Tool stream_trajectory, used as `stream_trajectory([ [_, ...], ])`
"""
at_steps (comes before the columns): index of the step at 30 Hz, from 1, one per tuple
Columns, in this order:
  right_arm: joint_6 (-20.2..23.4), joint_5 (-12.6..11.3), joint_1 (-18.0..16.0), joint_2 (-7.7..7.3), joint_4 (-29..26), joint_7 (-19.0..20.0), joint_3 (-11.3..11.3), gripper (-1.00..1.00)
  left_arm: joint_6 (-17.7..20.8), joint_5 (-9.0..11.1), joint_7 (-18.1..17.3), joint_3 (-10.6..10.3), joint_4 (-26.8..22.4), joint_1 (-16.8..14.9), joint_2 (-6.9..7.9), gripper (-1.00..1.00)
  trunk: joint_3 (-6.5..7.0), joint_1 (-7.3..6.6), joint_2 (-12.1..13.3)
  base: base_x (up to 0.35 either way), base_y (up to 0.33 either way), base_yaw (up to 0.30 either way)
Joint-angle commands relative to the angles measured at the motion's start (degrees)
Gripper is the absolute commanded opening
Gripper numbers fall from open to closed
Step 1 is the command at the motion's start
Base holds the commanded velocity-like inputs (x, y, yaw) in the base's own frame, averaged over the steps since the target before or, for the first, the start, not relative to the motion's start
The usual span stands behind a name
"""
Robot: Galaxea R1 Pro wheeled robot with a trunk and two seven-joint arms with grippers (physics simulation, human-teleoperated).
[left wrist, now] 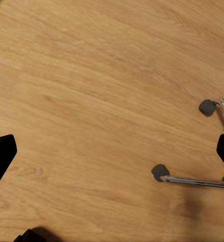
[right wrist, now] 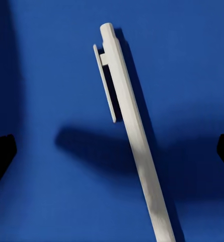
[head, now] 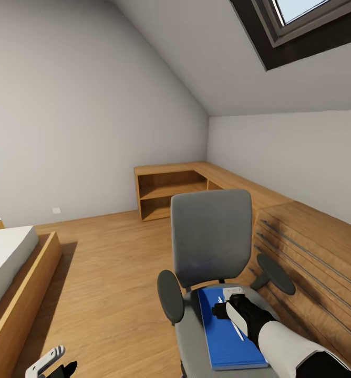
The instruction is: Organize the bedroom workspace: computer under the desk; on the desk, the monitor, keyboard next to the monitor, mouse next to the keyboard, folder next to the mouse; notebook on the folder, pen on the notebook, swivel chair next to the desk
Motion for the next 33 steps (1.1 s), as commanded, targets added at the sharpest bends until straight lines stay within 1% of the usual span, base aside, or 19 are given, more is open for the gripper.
stream_trajectory([
  [1, 0.2, -0.6, 0.0, -0.02, -0.1, -0.4, 0.4, 1.00, 0.2, 0.6, 0.5, 0.0, -0.1, 0.0, 0.02, 1.00, -0.05, 0.00, 0.0, 0.000, 0.000, 0.000],
  [2, 0.2, -0.6, 0.0, -0.02, -0.1, -0.4, 0.4, 1.00, 0.2, 0.6, 0.5, 0.0, -0.1, 0.0, 0.01, 1.00, -0.05, 0.00, 0.0, 0.000, 0.000, 0.000],
  [5, 0.2, -0.6, 0.0, -0.02, -0.1, -0.4, 0.5, 1.00, 0.2, 0.6, 0.5, 0.0, -0.1, 0.0, 0.01, 1.00, -0.59, 0.66, -1.2, 0.000, 0.000, 0.000],
  [18, 0.2, -0.6, 0.0, -0.02, -0.1, -0.4, 0.5, 1.00, 0.2, 0.6, 0.5, 0.0, -0.1, 0.0, 0.03, 1.00, -0.59, 0.66, -1.2, 0.000, 0.000, 0.000],
  [22, 0.2, -0.6, 0.0, -0.02, -0.1, -0.4, 0.5, 1.00, 0.2, 0.6, 0.5, 0.0, 0.0, 0.0, 0.03, 1.00, -1.31, 1.54, -2.8, 0.000, 0.000, 0.000],
  [33, 0.2, -0.5, 0.0, -0.05, -0.1, -0.4, 0.5, 1.00, 0.2, 0.6, 0.5, 0.0, -0.1, 0.0, 0.03, 1.00, -1.31, 1.54, -2.8, 0.000, 0.000, 0.000],
])
